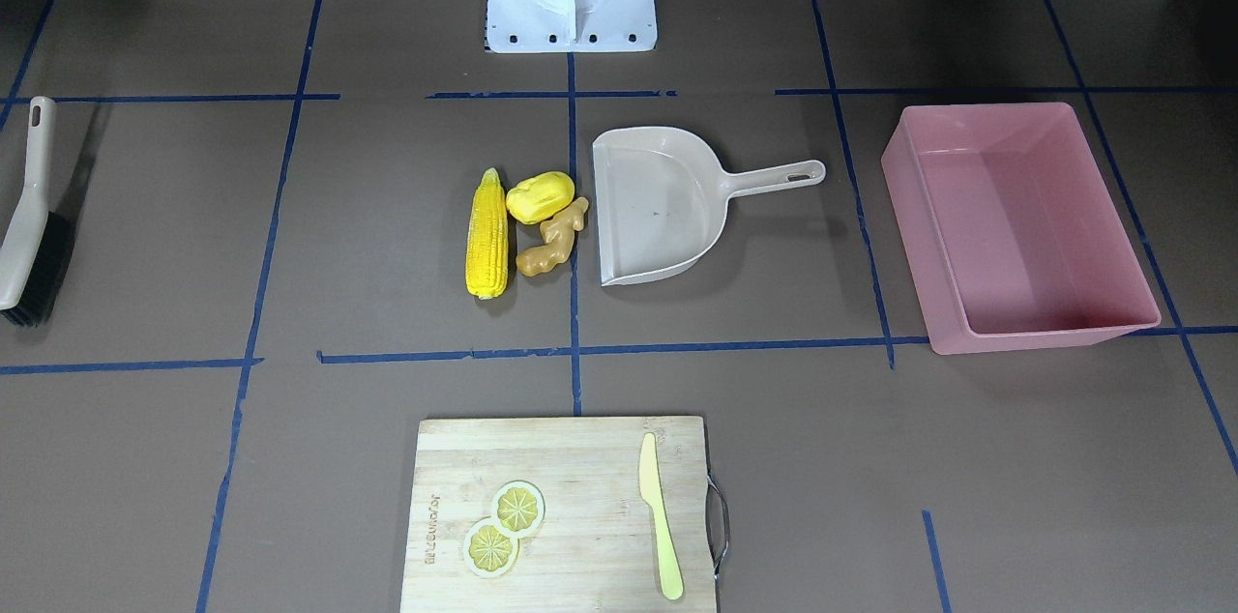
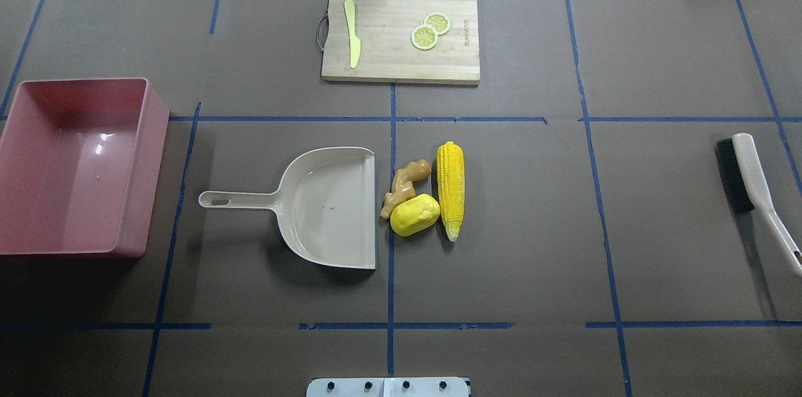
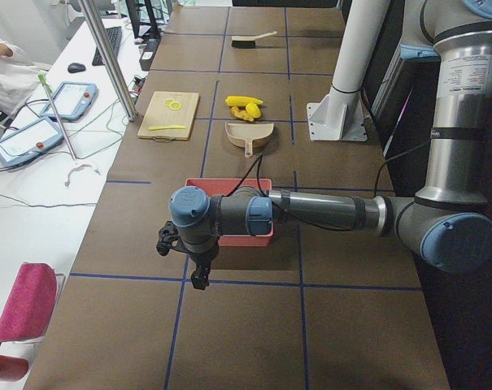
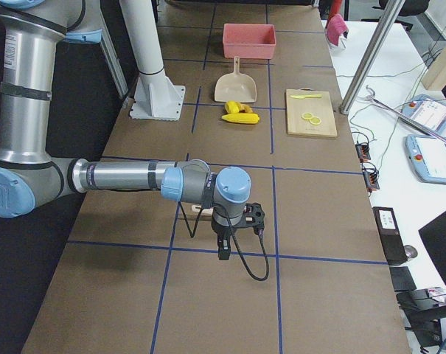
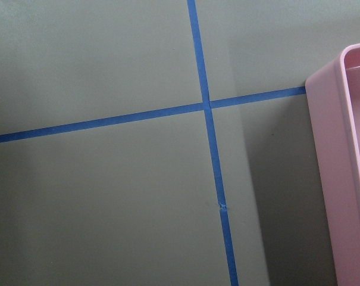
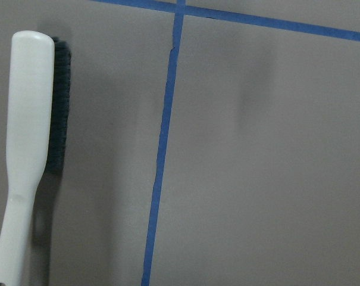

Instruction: Sweep and dump trash into bin

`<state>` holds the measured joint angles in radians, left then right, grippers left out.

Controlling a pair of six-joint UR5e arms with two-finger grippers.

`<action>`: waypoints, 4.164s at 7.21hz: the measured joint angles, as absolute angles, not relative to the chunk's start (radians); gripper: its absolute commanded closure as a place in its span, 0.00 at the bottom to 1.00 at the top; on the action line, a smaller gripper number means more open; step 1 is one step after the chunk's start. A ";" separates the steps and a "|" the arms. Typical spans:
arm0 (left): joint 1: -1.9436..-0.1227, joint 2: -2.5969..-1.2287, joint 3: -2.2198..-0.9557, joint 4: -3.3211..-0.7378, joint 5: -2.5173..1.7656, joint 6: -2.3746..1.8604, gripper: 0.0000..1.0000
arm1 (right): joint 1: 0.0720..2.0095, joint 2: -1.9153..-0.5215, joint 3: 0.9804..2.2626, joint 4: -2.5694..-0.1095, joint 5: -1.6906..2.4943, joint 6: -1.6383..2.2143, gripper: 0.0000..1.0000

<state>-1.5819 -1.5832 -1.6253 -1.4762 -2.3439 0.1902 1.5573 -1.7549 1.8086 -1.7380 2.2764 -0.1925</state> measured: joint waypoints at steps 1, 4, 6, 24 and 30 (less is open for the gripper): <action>-1.580 -1.583 -1.627 -1.477 -2.345 0.190 0.00 | 1.551 -1.755 1.809 -1.738 2.277 -0.192 0.00; -1.574 -1.583 -1.629 -1.477 -2.345 0.190 0.00 | 1.538 -1.751 1.813 -1.736 2.275 -0.193 0.00; -1.529 -1.584 -1.622 -1.476 -2.344 0.177 0.00 | 1.534 -1.741 1.818 -1.735 2.275 -0.191 0.00; -1.503 -1.669 -1.629 -1.555 -2.368 0.166 0.00 | 0.931 -1.899 1.752 -0.905 2.146 0.734 1.00; -1.502 -1.666 -1.646 -1.598 -2.359 0.166 0.00 | 0.926 -1.903 1.771 -0.907 2.122 0.717 1.00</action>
<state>-1.5020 -1.6655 -1.6462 -1.5980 -2.3595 0.1656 0.9261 -1.9030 1.7713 -0.9074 2.1223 0.7166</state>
